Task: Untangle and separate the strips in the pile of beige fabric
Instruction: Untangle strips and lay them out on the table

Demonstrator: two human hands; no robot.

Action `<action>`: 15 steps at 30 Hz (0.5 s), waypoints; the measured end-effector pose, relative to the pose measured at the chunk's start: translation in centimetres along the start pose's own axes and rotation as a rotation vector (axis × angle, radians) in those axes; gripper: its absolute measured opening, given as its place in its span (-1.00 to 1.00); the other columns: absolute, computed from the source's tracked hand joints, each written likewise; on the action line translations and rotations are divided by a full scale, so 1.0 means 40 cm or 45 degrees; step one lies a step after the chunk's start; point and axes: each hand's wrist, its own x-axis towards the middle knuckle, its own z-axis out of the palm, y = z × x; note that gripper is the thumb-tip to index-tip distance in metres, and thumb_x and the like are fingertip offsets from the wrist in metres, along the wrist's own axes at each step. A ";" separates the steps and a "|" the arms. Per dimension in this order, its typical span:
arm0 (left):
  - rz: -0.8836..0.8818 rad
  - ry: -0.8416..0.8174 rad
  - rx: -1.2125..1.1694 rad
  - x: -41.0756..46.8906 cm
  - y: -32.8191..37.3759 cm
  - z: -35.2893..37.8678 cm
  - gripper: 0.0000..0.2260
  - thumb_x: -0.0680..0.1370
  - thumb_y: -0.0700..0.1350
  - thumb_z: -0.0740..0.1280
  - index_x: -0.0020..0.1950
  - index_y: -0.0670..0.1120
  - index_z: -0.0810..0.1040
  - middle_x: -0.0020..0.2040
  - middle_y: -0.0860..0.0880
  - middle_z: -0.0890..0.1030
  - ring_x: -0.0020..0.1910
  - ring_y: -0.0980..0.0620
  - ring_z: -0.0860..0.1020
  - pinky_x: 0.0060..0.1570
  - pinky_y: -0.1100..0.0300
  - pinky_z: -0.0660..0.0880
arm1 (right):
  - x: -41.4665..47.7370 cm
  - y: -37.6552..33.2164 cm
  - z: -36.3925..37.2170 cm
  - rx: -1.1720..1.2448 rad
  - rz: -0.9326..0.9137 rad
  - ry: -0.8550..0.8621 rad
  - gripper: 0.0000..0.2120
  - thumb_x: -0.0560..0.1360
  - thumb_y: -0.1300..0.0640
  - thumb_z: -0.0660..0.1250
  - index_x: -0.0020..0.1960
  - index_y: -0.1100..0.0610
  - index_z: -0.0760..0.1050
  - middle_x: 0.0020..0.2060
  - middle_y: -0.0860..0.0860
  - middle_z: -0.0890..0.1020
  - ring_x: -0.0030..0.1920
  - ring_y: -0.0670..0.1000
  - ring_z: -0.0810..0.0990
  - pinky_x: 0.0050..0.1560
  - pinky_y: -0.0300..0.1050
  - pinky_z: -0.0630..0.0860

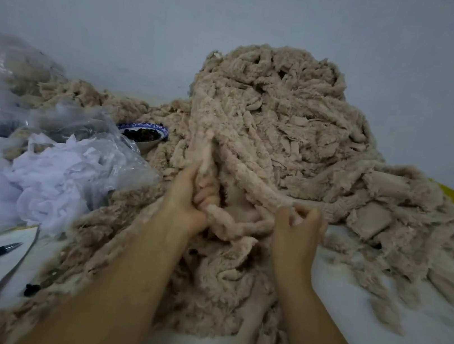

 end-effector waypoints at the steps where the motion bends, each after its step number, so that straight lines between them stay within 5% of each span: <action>1: -0.024 -0.048 0.042 -0.015 -0.032 0.010 -0.72 0.54 0.01 0.31 -0.30 -0.06 0.35 -0.51 0.07 0.30 -0.64 0.17 0.15 -0.61 0.35 0.03 | -0.011 -0.005 0.005 -0.042 -0.128 -0.010 -0.88 0.59 0.01 0.25 0.06 -0.03 0.33 0.13 -0.05 0.33 -0.19 -0.26 0.51 -0.31 -0.24 0.36; 5: -0.035 -0.081 0.351 -0.056 -0.120 0.036 -0.69 0.51 -0.08 0.33 -0.41 -0.04 0.35 -0.57 0.05 0.30 -0.63 0.16 0.21 -0.65 0.33 0.21 | -0.053 -0.020 0.032 0.107 -0.350 -0.436 -0.75 0.51 -0.40 0.10 0.00 -0.29 0.39 -0.07 -0.16 0.63 -0.12 -0.25 0.61 -0.15 -0.19 0.53; 9: 0.161 -0.007 0.705 -0.066 -0.118 0.036 -0.80 0.54 -0.07 0.38 -0.26 -0.11 0.55 -0.31 -0.04 0.54 -0.26 0.03 0.53 -0.16 0.14 0.48 | -0.050 -0.002 0.042 -0.062 -0.202 -0.758 -0.43 0.29 -0.68 -0.04 0.14 -0.44 0.34 -0.12 -0.48 0.56 -0.09 -0.52 0.49 -0.22 -0.48 0.42; 12: 0.203 -0.009 0.747 -0.057 -0.100 0.039 -0.75 0.53 0.03 0.43 -0.07 -0.16 0.67 -0.18 -0.04 0.68 -0.21 0.03 0.66 -0.11 0.19 0.58 | -0.051 0.011 0.057 -0.068 -0.152 -0.811 -0.52 0.48 -0.49 0.07 0.33 -0.35 0.34 -0.10 -0.59 0.45 -0.05 -0.61 0.40 -0.13 -0.56 0.33; 15: 0.080 0.047 0.585 -0.050 -0.070 0.049 -0.75 0.54 0.01 0.41 0.09 -0.14 0.67 -0.06 -0.07 0.73 -0.12 -0.02 0.70 -0.15 0.10 0.57 | -0.039 0.018 0.051 -0.091 -0.109 -0.666 -0.77 0.65 -0.11 0.15 -0.04 -0.16 0.56 -0.29 -0.58 0.50 -0.02 -0.56 0.42 -0.21 -0.64 0.33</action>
